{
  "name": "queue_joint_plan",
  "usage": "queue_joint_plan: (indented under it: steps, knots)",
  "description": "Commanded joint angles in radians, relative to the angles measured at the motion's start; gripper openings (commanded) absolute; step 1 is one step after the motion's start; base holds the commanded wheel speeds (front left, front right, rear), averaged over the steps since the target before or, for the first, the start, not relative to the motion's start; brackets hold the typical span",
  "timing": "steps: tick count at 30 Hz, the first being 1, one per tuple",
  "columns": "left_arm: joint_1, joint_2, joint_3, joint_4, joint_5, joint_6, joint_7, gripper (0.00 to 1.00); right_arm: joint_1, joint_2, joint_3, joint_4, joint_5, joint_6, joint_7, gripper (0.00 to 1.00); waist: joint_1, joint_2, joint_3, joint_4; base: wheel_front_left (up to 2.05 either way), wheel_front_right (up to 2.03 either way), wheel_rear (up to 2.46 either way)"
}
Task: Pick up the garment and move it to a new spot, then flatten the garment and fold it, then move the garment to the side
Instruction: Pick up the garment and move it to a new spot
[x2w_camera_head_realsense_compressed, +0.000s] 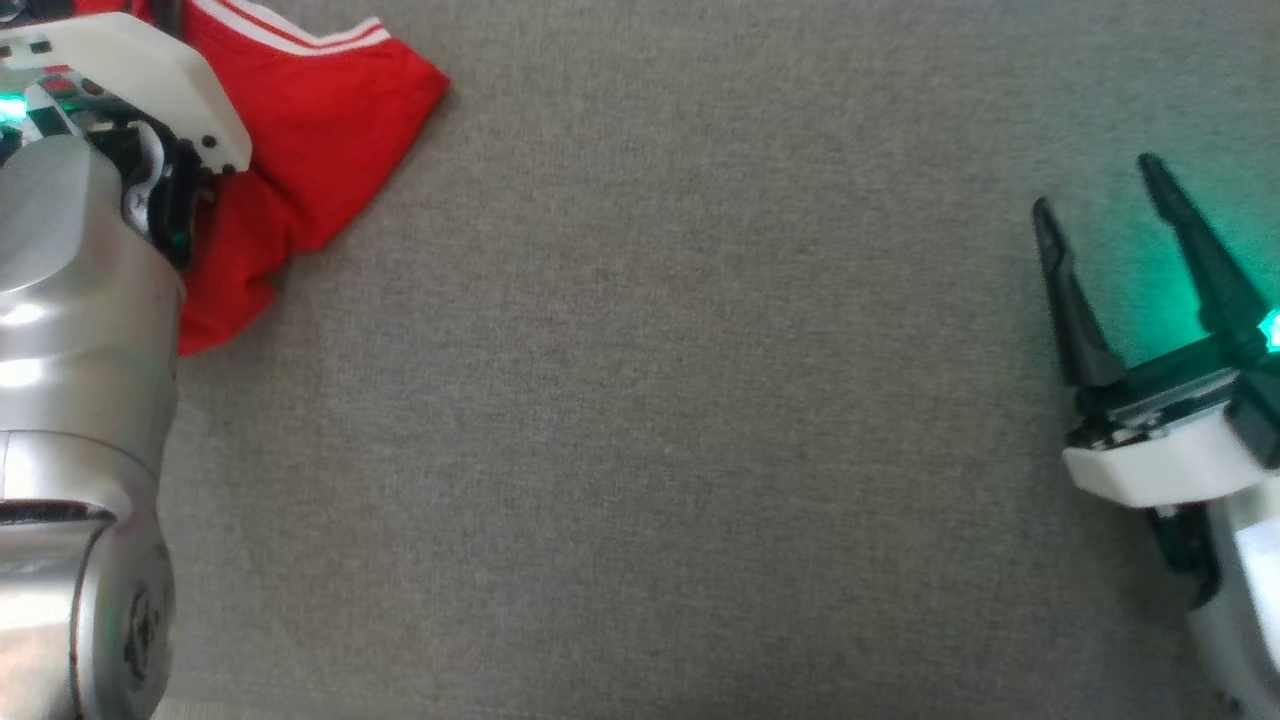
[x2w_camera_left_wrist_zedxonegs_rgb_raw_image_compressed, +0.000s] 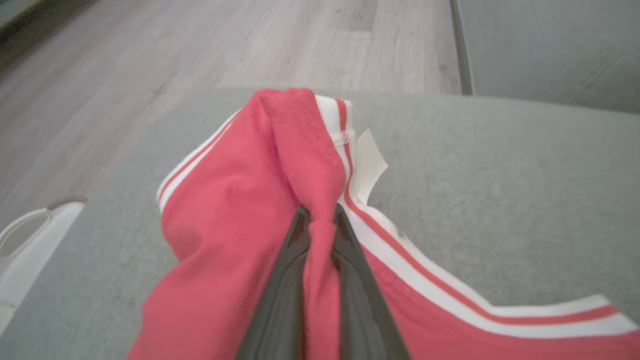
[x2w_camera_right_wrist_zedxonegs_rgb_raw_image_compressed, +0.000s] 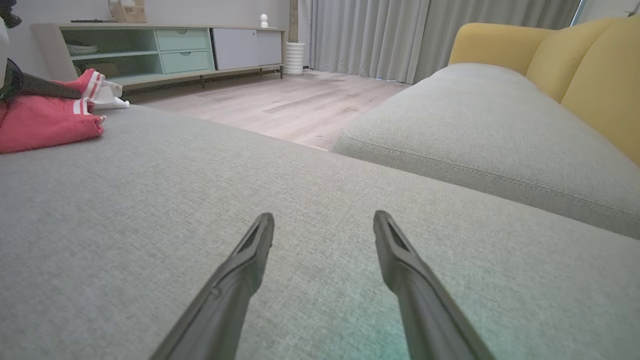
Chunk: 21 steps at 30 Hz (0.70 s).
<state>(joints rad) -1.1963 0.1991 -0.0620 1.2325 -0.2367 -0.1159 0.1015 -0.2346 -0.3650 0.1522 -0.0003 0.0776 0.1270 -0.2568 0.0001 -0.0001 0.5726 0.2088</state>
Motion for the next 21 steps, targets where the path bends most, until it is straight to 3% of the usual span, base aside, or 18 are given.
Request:
queue_joint_plan:
  steps: [1,7,11,13,21]
  knots:
    - [-0.018,0.067,0.002,-0.036,0.000,-0.008,-0.051,0.00,0.040,0.018,0.015,-0.013,-0.002,0.004,-0.005,1.00,-0.0001,0.0001,-0.042,-0.010,0.00,0.00,0.00]
    - [-0.041,0.066,-0.030,-0.075,-0.024,-0.014,-0.151,0.00,0.063,0.081,0.014,-0.002,0.007,0.004,-0.005,1.00,-0.0001,0.0001,-0.160,-0.045,0.00,0.00,0.00]
    - [-0.039,0.048,-0.108,-0.136,-0.070,-0.014,-0.176,0.00,0.105,0.129,0.007,0.002,0.015,0.004,-0.005,1.00,-0.0001,0.0001,-0.272,-0.086,0.00,0.00,0.00]
    - [-0.020,0.052,-0.182,-0.200,-0.113,-0.014,-0.186,0.00,0.141,0.163,0.007,0.002,0.019,0.004,-0.005,1.00,-0.0001,0.0001,-0.357,-0.136,0.00,0.00,0.00]
    - [0.104,0.086,-0.395,-0.441,-0.291,-0.015,-0.113,0.00,0.247,0.218,0.015,-0.026,0.040,0.004,-0.005,1.00,-0.0001,0.0001,-0.523,-0.303,0.00,0.00,0.00]
